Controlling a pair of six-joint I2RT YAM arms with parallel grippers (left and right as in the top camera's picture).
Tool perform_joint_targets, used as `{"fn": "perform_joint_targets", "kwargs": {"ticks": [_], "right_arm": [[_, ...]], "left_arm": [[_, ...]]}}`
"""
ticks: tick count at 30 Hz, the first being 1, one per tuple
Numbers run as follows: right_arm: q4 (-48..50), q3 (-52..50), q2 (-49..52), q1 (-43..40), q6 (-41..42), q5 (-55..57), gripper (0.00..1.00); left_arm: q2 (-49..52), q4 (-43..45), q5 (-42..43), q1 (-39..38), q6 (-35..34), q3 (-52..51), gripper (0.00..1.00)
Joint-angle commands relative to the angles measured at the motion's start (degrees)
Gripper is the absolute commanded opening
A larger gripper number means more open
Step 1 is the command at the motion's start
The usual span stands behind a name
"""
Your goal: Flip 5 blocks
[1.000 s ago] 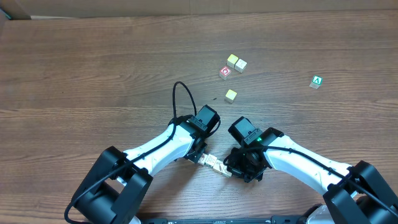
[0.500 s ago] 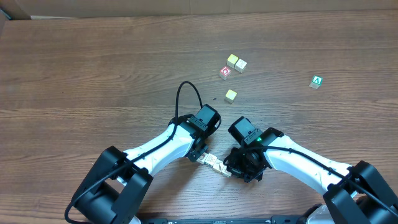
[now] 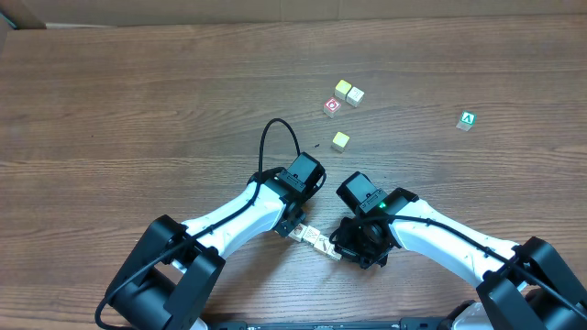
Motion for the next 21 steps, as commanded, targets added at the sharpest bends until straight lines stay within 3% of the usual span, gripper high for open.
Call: {"fn": "perform_joint_targets", "kwargs": {"ticks": [1,9,19,21], "right_arm": [[1.9,0.7,-0.1,0.9,0.0,-1.4,0.04],[1.9,0.7,-0.1,0.9,0.0,-1.0,0.04],[1.9,0.7,-0.1,0.9,0.0,-1.0,0.04],[1.9,0.7,-0.1,0.9,0.0,-1.0,0.04]], "left_arm": [[2.3,0.6,5.6,-0.9,-2.8,-1.3,0.13],[2.3,-0.8,5.6,-0.8,-4.5,-1.3,0.04],[2.3,-2.3,-0.5,-0.8,-12.4,-1.3,0.04],[2.3,-2.5,-0.7,-0.8,-13.6,-1.3,0.09]]}}
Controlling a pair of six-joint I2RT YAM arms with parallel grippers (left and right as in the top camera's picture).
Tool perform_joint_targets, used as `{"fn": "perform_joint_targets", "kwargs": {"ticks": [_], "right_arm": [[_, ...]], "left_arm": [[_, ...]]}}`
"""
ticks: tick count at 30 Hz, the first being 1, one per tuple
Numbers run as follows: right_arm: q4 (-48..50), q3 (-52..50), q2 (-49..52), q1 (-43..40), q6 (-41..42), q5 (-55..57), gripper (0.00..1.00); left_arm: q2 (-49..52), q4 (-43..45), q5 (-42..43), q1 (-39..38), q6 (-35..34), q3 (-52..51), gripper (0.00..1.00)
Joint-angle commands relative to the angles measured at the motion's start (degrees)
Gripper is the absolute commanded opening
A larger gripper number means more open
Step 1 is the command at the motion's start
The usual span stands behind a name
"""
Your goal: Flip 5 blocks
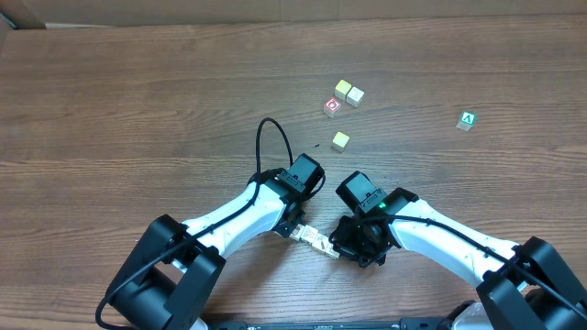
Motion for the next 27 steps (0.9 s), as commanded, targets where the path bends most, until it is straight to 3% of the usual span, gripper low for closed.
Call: {"fn": "perform_joint_targets", "kwargs": {"ticks": [1,4,20,22,24,27], "right_arm": [[0.9,0.7,-0.1,0.9,0.0,-0.9,0.04],[0.9,0.7,-0.1,0.9,0.0,-0.9,0.04],[0.9,0.7,-0.1,0.9,0.0,-1.0,0.04],[0.9,0.7,-0.1,0.9,0.0,-1.0,0.04],[0.9,0.7,-0.1,0.9,0.0,-1.0,0.04],[0.9,0.7,-0.1,0.9,0.0,-0.9,0.04]], "left_arm": [[2.2,-0.5,0.2,-0.8,-4.7,-1.3,0.1],[2.2,-0.5,-0.9,-0.8,-5.9,-1.3,0.16],[2.2,-1.3,-4.6,-0.7,-10.8,-1.3,0.16],[2.2,-1.5,-4.8,-0.7,-11.0,-1.3,0.16],[2.2,-1.8,-4.8,-0.7,-11.0,-1.3,0.08],[2.2,-2.0,-4.9,-0.7,-12.0,-1.3,0.09]]}}
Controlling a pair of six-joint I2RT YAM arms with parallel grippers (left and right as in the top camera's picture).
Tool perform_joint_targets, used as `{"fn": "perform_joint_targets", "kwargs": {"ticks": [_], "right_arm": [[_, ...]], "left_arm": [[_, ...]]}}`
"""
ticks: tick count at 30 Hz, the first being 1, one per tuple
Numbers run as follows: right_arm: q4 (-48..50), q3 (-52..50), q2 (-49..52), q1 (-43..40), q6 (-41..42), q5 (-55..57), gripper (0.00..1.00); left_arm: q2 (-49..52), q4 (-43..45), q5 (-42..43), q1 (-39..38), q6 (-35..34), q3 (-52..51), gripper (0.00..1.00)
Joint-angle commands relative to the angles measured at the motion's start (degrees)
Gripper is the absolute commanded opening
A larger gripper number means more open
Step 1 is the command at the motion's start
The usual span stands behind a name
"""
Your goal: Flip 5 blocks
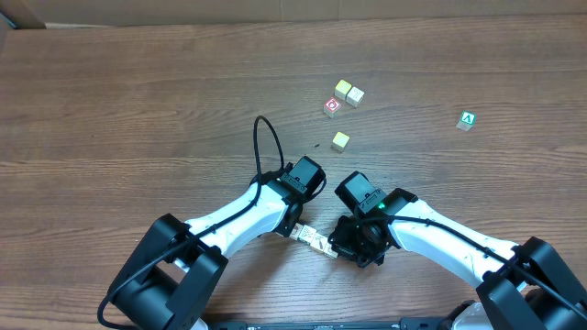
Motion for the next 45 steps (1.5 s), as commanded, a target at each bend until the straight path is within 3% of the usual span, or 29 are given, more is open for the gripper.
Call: {"fn": "perform_joint_targets", "kwargs": {"ticks": [1,16,30,31,34,39,45], "right_arm": [[0.3,0.7,-0.1,0.6,0.0,-0.5,0.04],[0.2,0.7,-0.1,0.6,0.0,-0.4,0.04],[-2.4,0.7,-0.1,0.6,0.2,3.0,0.04],[-2.4,0.7,-0.1,0.6,0.2,3.0,0.04],[-2.4,0.7,-0.1,0.6,0.2,3.0,0.04],[-2.3,0.7,-0.1,0.6,0.2,3.0,0.04],[-2.2,0.7,-0.1,0.6,0.2,3.0,0.04]], "left_arm": [[1.7,-0.3,-0.2,-0.2,-2.7,-1.3,0.1],[1.7,-0.8,-0.2,0.0,-3.3,-1.2,0.21],[1.7,-1.4,-0.2,1.6,-3.3,-1.2,0.2],[1.7,-1.4,-0.2,1.6,-3.3,-1.2,0.2],[1.7,-2.0,-0.1,2.0,-3.3,-1.2,0.04],[1.7,-4.6,2.4,3.4,-5.2,-1.2,0.04],[1.7,-5.0,13.8,4.0,1.7,-1.2,0.04]]}}
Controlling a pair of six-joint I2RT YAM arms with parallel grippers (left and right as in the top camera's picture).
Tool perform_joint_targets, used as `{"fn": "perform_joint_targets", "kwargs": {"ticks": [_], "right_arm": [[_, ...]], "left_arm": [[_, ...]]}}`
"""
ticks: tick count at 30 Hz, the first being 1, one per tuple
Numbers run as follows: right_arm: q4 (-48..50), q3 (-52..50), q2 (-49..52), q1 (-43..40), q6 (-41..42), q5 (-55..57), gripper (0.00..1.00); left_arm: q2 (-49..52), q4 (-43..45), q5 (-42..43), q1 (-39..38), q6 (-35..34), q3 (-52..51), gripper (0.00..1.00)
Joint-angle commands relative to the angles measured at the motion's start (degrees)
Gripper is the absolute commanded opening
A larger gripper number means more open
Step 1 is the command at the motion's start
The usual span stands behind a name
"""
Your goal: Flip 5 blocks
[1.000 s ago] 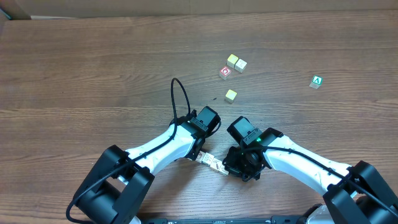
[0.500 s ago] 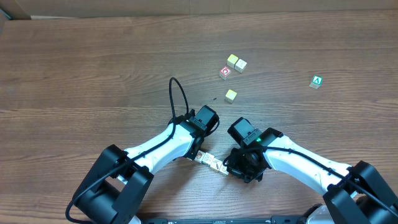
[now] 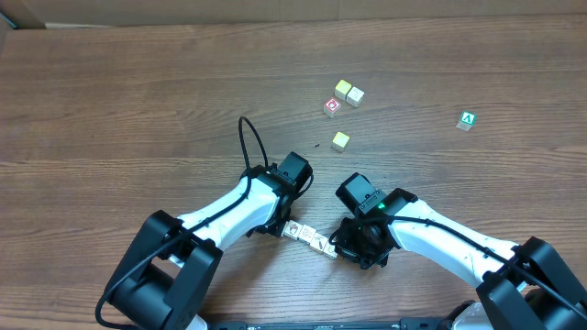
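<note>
Five small blocks lie on the brown wooden table [image 3: 138, 101]. A yellow-green and a cream block [image 3: 348, 92] touch each other, with a red-and-white block [image 3: 332, 106] just beside them. A yellow block [image 3: 340, 140] lies nearer me, and a green block with a white letter [image 3: 468, 120] sits far right. Both arms reach toward the table's near middle. My left gripper [image 3: 286, 226] and right gripper [image 3: 332, 249] meet at a short pale patterned strip [image 3: 309, 239]. Whether that strip is fingertips or a block is unclear. The wrists hide both jaws.
A black cable loop [image 3: 249, 137] rises from the left wrist. The table's far edge [image 3: 293, 20] meets a pale wall at the top of the view.
My left wrist has shifted a little to the left and its cable loop with it. More of the pale strip's left end shows. The right arm and the five blocks have not moved.
At every earlier moment both grippers stood together over the pale strip at the near middle, and the five blocks lay where they lie now. The left wrist crept leftward from one moment to the following one, most of all by now. The right arm barely changed.
</note>
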Motion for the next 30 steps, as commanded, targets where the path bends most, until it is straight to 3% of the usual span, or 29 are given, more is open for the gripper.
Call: {"fn": "perform_joint_targets", "kwargs": {"ticks": [1,5,30], "right_arm": [[0.3,0.7,-0.1,0.5,0.2,0.8,0.04],[0.4,0.7,-0.1,0.5,0.2,0.8,0.04],[0.8,0.7,-0.1,0.5,3.3,-1.2,0.04]], "left_arm": [[1.5,0.0,12.5,0.1,5.3,-1.3,0.04],[1.5,-0.3,16.8,0.1,9.5,-1.3,0.04],[1.5,1.1,13.1,0.3,12.8,-1.3,0.04]]}}
